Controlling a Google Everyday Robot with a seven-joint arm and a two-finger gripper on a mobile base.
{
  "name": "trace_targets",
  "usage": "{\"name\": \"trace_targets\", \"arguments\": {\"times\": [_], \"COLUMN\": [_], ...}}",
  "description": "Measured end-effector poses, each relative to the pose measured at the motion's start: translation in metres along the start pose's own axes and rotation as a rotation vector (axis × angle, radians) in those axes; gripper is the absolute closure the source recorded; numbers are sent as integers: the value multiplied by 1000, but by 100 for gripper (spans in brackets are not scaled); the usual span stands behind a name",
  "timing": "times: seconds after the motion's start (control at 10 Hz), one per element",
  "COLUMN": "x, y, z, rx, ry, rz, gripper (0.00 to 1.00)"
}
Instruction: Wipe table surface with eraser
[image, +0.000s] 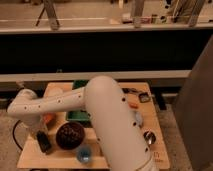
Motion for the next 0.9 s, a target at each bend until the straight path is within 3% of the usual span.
{"name": "trace_targets", "arguments": {"times": [0.5,0.9], "x": [23,2], "y": [-51,-76], "z": [7,17], "rx": [-19,-31], "ry": [-11,-28], "rz": [-128,-161], "gripper": [100,100]}}
